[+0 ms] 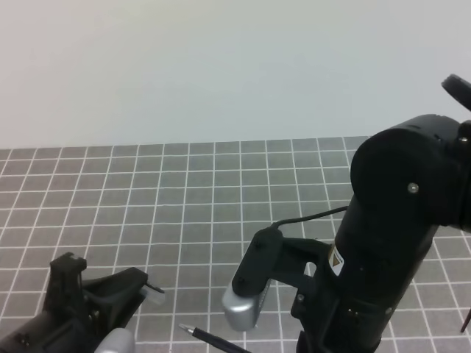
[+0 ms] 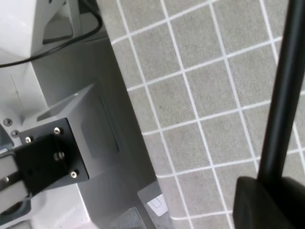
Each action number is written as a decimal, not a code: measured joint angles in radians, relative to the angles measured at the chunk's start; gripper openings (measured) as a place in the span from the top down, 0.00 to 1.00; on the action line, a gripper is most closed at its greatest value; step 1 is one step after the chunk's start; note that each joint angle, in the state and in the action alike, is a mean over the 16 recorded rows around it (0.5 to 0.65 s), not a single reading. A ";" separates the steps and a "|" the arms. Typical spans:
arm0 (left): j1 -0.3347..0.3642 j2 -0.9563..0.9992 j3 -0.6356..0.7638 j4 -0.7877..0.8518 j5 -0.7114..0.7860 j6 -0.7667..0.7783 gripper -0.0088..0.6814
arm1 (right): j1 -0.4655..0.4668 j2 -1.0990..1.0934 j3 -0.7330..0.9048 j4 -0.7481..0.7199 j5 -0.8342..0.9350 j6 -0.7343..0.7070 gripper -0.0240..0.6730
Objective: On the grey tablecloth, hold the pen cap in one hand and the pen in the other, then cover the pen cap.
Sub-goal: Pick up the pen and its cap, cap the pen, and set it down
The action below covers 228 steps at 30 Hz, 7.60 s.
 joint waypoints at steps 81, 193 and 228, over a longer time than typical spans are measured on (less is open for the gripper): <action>-0.003 0.000 0.000 0.120 0.012 -0.052 0.87 | 0.000 0.077 -0.088 -0.009 0.000 0.003 0.87; -0.161 0.074 -0.062 -1.422 -0.237 -0.094 0.98 | -0.325 0.303 -0.076 0.009 -0.338 0.587 0.87; -0.162 0.150 -0.062 -1.412 -0.240 -0.134 0.99 | -0.325 0.401 0.009 0.043 -0.459 0.659 0.85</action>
